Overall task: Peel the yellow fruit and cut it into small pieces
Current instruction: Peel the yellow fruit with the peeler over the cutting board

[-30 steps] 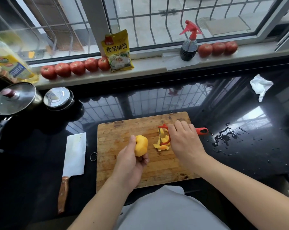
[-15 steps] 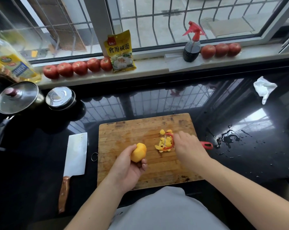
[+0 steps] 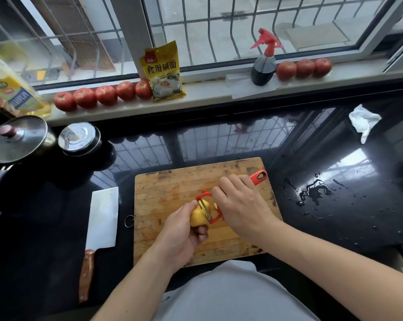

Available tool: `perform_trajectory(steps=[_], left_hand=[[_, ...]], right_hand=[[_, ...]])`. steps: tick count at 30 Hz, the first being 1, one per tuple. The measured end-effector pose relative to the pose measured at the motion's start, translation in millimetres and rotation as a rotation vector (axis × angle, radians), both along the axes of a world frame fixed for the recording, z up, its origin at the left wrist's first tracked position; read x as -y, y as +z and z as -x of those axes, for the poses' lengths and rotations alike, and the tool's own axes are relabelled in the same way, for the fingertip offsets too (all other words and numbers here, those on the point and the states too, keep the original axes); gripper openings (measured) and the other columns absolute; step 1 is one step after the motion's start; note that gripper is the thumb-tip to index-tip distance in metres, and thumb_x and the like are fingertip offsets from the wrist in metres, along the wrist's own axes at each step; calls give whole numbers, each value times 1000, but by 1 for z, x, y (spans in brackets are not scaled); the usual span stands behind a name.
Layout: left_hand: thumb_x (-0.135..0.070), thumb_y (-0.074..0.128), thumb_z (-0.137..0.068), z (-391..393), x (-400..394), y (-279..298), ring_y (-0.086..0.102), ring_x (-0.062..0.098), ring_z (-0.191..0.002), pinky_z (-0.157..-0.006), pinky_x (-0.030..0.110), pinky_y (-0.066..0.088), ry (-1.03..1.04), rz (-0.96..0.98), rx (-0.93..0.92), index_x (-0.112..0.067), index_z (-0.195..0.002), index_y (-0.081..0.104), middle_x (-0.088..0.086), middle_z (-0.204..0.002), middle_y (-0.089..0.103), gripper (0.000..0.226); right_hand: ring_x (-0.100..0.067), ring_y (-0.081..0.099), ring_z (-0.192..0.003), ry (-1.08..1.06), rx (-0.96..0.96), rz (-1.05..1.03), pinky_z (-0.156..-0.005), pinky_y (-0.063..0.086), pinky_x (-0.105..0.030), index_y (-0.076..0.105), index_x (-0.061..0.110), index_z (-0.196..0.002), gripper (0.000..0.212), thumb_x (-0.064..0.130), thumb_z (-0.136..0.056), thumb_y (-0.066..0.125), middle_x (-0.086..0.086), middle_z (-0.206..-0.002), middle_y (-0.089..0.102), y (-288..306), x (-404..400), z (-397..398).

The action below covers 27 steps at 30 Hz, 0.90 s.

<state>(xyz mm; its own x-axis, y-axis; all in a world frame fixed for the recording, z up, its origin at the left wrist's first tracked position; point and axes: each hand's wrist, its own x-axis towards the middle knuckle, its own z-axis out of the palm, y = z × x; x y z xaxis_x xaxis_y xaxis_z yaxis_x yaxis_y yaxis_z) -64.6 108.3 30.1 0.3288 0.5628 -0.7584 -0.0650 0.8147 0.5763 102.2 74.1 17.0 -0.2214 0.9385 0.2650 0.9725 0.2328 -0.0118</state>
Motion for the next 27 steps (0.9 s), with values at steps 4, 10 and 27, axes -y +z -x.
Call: perform_trajectory(steps=[4,10,27], left_hand=[[-26,50,-108,6,4,7,45,16,-58,-50,28,36,-37,17,94,-3,-121,56,7,-74,51,28],[-35,60,-97,9,0,9,47,15,-61,-50,25,39,13,99,221,-3,-125,56,9,-80,50,42],[-36,41,-107,1,2,-2,45,17,-58,-48,27,36,-15,170,274,-8,-106,64,10,-82,59,36]], right_hand=[[-29,47,-84,-86,78,82,-80,41,-44,57,13,-93,14,3,-89,49,-7,-92,54,-15,-9,-21],[-30,46,-106,-318,231,467,-93,39,-43,53,14,-120,33,12,-88,57,-9,-115,52,-26,-10,-41],[-26,46,-82,30,5,9,-79,41,-42,59,14,-99,16,10,-94,44,-5,-90,53,19,10,5]])
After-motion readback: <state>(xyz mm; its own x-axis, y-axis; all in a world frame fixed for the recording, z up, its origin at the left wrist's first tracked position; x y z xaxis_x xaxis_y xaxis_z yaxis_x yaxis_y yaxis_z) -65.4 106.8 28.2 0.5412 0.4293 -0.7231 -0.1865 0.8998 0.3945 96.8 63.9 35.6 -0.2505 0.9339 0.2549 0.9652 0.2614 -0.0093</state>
